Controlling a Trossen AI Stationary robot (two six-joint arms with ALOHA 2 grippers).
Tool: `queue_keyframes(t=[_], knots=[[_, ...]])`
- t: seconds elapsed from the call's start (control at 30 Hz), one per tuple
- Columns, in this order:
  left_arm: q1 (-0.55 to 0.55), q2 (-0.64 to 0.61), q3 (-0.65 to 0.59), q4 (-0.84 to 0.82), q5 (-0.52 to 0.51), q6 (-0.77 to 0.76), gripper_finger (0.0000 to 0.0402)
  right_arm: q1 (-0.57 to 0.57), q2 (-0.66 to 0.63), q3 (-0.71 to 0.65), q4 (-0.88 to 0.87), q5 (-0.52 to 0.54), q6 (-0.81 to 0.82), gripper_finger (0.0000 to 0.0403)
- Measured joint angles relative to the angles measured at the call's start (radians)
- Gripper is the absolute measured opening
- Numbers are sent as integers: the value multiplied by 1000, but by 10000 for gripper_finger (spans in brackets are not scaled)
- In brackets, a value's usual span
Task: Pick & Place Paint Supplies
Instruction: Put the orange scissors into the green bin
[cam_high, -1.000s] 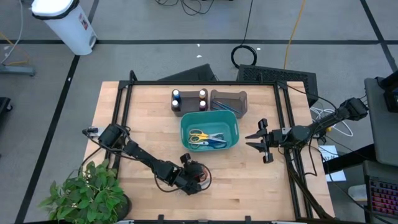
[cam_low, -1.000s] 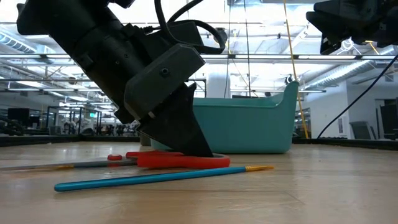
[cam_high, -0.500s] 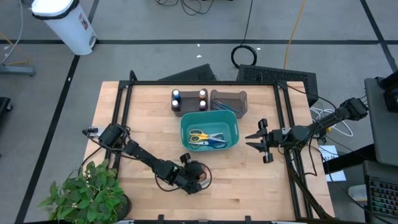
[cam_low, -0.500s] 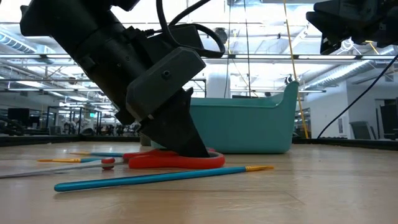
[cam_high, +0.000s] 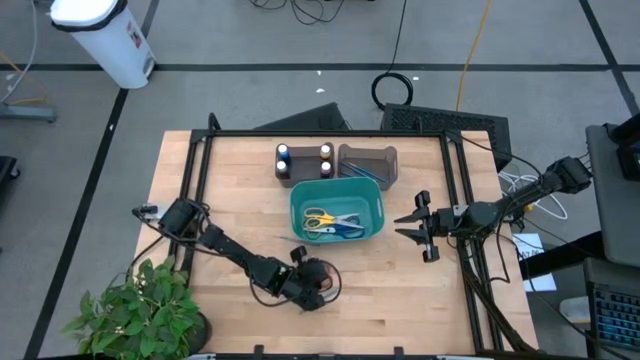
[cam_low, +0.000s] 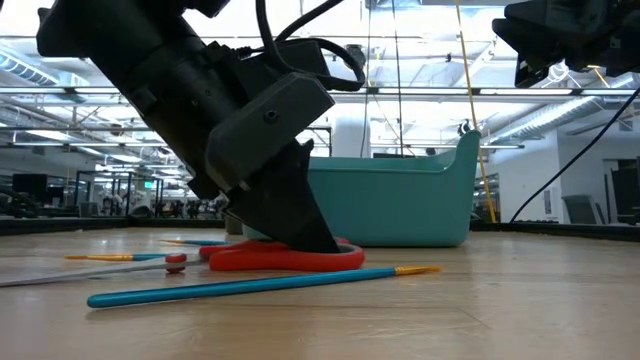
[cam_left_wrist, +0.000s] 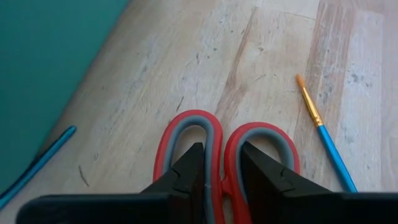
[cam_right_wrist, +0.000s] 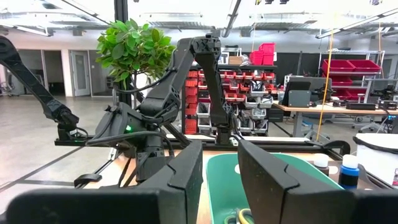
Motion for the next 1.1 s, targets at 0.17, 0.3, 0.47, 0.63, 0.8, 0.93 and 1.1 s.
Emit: queue_keyframes(t=[0.17, 0.3, 0.47, 0.63, 0.8, 0.93, 1.1], knots=[[-1, -29, -2, -7, 10, 22, 99, 0, 0, 0, 0, 0, 0, 93], [-2, -57, -2, 0, 7, 30, 90, 0, 0, 0, -1, 0, 0, 93], [0, -69, -2, 3, -1, 39, 83, 0, 0, 0, -1, 0, 0, 93], [-1, -70, -1, 4, -3, 51, 92, 0, 0, 0, -1, 0, 0, 93], [-1, -70, -1, 27, -5, 51, 84, 0, 0, 0, -1, 0, 0, 93], [-1, -71, 1, 51, -5, 52, 84, 0, 0, 0, -1, 0, 0, 93], [-1, -71, 1, 51, -5, 52, 92, 0, 0, 0, -1, 0, 0, 93]])
